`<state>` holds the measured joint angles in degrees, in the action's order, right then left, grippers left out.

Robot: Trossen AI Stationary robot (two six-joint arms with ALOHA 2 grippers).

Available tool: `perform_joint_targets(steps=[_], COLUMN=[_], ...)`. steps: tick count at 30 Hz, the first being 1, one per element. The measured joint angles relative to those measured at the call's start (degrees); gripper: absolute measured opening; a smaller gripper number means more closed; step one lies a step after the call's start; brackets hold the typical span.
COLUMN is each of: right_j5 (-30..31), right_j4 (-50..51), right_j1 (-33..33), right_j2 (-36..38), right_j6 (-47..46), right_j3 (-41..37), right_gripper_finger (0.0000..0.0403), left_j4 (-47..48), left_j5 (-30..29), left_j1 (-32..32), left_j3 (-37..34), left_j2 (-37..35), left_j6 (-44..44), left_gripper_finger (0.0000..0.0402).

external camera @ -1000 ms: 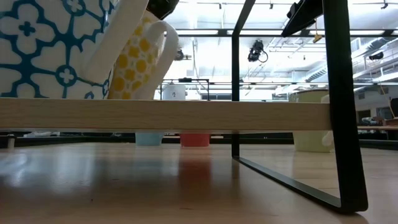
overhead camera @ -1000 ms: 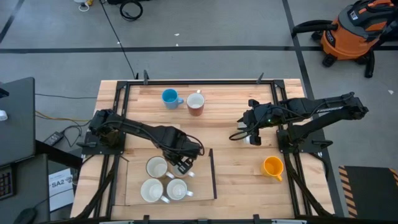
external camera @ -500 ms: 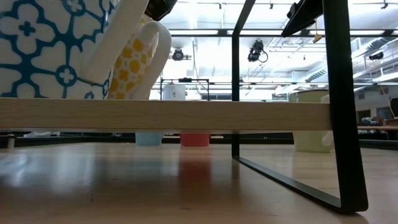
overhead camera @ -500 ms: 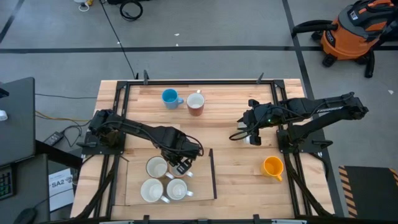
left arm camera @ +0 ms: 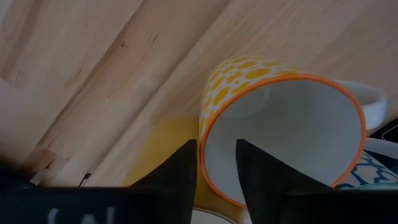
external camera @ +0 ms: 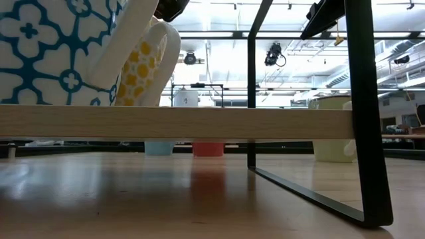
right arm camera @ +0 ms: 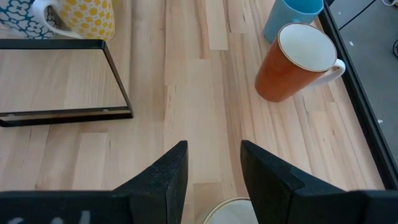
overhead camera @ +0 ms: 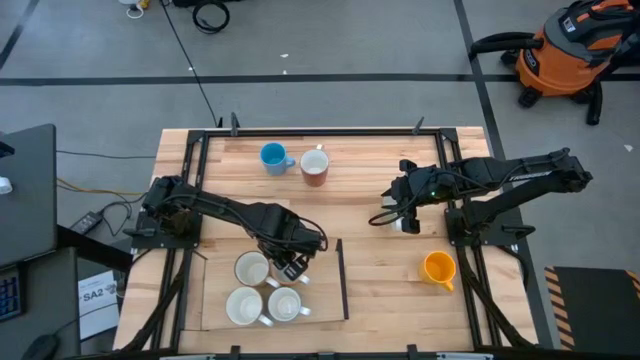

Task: Place coffee mugs
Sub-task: Put the yellow patterned mug on the shelf

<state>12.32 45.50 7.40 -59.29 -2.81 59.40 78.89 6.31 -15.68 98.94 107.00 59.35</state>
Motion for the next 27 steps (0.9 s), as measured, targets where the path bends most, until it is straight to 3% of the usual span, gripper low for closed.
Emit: perform_joint_targets(steps=[10,27], right_j5=[0.0,0.0], right_j4=[0.0,0.0], right_j1=[0.0,0.0], right_j2=[0.0,0.0], right_j6=[0.0,0.0], right_j3=[0.0,0.0], right_gripper_finger=[0.0153,0.0153], left_j4=[-1.3,-2.9], left_j5=[0.0,3.4], left_j1=[0.0,2.8], left_j3=[0.0,0.4], left_j2=[0.0,-1.2], left_j6=[-0.2,-2.2], left_gripper_finger=[0.0181,0.0181])
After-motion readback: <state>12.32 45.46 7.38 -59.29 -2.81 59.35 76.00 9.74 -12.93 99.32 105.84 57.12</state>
